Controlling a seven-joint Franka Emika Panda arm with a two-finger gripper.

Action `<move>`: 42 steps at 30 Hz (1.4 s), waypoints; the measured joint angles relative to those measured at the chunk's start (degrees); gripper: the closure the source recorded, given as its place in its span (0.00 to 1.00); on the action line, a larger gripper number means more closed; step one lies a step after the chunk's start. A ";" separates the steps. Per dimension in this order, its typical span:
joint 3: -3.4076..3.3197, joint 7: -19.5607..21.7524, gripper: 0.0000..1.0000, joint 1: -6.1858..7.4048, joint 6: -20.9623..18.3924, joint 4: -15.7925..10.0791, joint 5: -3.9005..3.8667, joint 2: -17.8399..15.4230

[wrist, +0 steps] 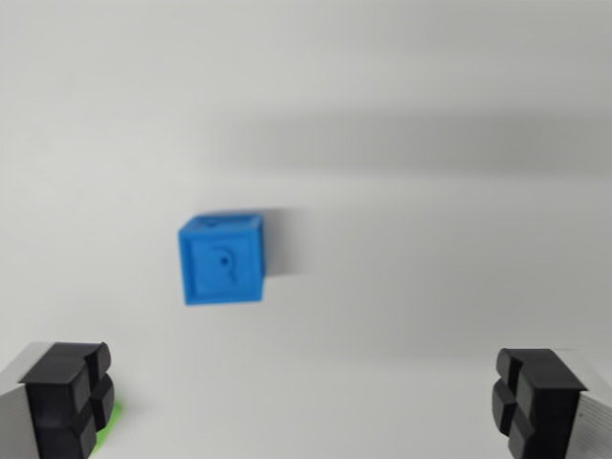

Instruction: Stack cube

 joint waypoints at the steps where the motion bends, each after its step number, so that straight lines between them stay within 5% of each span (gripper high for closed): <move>1: 0.04 -0.04 0.00 0.05 0.34 -0.28 0.03 0.18; 18: 1.03 -0.64 0.00 0.75 6.82 -4.65 0.51 4.06; 42: 3.31 -1.36 0.00 1.32 16.73 -8.21 0.61 13.40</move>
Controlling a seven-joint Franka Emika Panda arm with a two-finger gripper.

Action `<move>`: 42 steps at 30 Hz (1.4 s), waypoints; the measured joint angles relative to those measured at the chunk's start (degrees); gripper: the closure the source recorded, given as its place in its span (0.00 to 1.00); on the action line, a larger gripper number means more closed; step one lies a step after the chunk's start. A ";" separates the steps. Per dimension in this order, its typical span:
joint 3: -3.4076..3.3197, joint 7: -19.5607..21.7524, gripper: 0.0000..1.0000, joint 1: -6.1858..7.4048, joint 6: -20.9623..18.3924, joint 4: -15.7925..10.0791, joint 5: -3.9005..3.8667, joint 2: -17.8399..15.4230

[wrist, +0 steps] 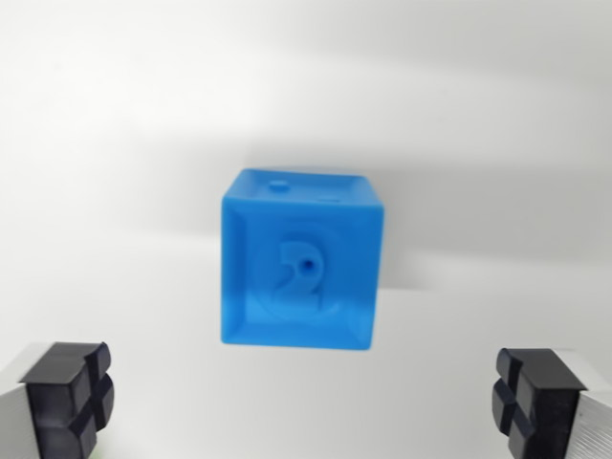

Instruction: Stack cube

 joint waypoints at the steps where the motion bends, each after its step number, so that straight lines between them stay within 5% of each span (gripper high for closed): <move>1: 0.04 0.00 0.00 0.02 0.19 -0.03 0.00 0.23; 19: -0.25 0.03 0.00 0.34 8.12 1.46 -0.13 9.78; 30: -0.58 0.03 0.00 0.66 10.21 2.27 -0.13 12.67; 31: -0.60 0.03 1.00 0.68 10.25 2.30 -0.13 12.72; 42: -0.62 0.03 1.00 0.71 10.27 2.36 -0.13 12.74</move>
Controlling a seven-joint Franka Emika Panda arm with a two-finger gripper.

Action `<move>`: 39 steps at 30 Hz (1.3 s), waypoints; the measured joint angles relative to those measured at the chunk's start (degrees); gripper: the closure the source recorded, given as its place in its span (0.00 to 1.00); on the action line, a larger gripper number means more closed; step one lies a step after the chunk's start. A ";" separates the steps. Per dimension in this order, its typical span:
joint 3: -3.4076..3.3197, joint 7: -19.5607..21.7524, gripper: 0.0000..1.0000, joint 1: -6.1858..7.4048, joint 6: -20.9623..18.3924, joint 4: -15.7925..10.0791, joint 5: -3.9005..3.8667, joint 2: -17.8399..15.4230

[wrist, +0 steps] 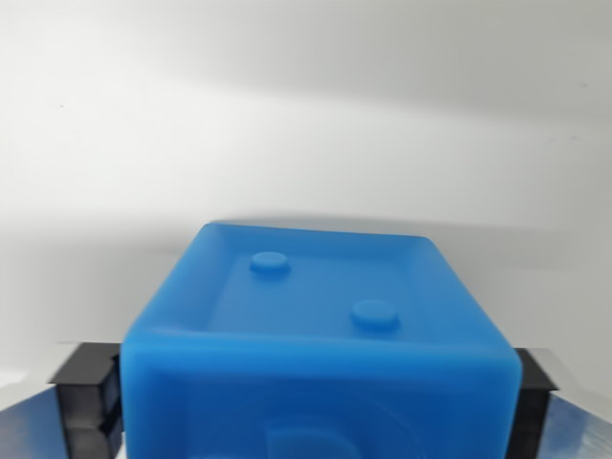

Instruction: Stack cube

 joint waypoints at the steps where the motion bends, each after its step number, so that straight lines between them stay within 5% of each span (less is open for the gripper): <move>1: 0.00 0.00 1.00 0.00 0.00 0.00 0.00 0.00; 39: -0.01 0.00 1.00 0.00 -0.96 -0.39 0.01 -1.52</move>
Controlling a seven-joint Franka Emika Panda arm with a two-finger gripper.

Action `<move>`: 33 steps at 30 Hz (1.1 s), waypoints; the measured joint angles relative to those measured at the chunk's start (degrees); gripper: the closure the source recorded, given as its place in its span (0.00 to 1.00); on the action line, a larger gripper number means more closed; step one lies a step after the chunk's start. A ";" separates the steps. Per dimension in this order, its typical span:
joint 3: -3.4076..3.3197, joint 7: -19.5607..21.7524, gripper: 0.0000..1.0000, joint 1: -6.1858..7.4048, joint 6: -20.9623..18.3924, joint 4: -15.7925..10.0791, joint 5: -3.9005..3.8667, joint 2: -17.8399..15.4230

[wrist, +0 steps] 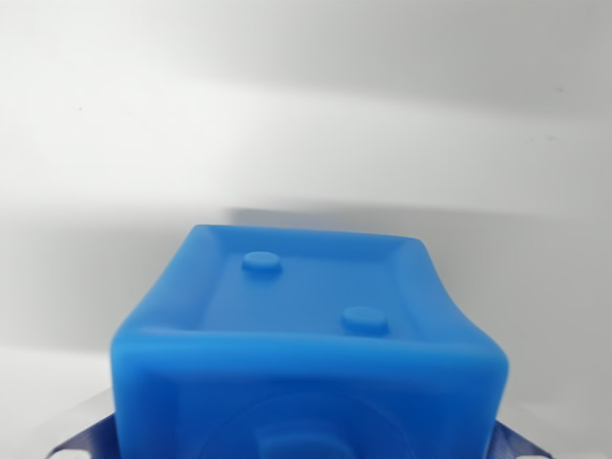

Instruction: Stack cube

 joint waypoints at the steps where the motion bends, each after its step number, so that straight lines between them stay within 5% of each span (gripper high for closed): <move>1: 0.00 0.00 1.00 0.00 -0.07 -0.03 0.00 -0.11; 33: 0.32 -0.17 1.00 -0.21 -8.41 -2.06 0.24 -10.73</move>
